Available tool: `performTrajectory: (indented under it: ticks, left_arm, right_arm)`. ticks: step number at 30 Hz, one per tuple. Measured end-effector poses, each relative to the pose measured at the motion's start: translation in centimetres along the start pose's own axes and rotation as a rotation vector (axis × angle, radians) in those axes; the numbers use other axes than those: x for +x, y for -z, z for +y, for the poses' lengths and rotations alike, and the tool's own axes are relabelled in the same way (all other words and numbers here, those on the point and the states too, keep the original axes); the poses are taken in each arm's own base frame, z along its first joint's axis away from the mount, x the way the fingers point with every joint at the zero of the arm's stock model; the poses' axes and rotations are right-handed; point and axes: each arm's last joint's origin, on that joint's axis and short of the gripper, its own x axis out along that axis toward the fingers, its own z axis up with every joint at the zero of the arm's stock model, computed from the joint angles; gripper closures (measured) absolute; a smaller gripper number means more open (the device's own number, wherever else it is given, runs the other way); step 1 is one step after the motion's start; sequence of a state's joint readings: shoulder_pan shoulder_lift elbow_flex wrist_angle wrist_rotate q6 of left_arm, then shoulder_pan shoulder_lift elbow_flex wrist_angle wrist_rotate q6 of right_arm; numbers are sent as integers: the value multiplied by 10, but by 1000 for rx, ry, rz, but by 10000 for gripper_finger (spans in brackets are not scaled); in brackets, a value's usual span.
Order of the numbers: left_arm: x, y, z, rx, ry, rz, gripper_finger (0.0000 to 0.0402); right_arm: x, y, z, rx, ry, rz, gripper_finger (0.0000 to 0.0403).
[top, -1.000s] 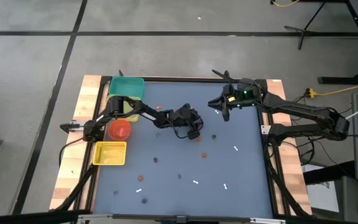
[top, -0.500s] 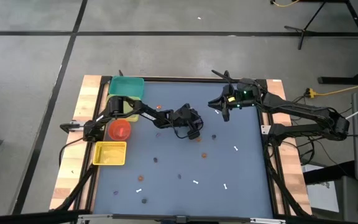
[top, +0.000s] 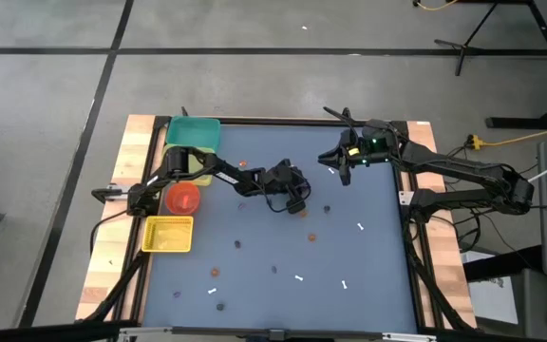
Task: Sort Halloween decoration
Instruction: Put the top right purple witch hat toy into the yellow bin
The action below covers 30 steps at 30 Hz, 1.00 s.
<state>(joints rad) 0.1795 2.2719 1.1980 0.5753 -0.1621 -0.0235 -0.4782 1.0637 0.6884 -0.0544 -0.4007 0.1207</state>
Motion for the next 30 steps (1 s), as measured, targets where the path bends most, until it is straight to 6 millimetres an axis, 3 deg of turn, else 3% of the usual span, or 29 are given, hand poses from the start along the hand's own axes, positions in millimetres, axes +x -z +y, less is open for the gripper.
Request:
performTrajectory:
  ticks: [30]
  left_arm:
    - [0,0,0,0,-4,-1,394]
  right_arm:
    - [0,0,0,1,0,0,343]
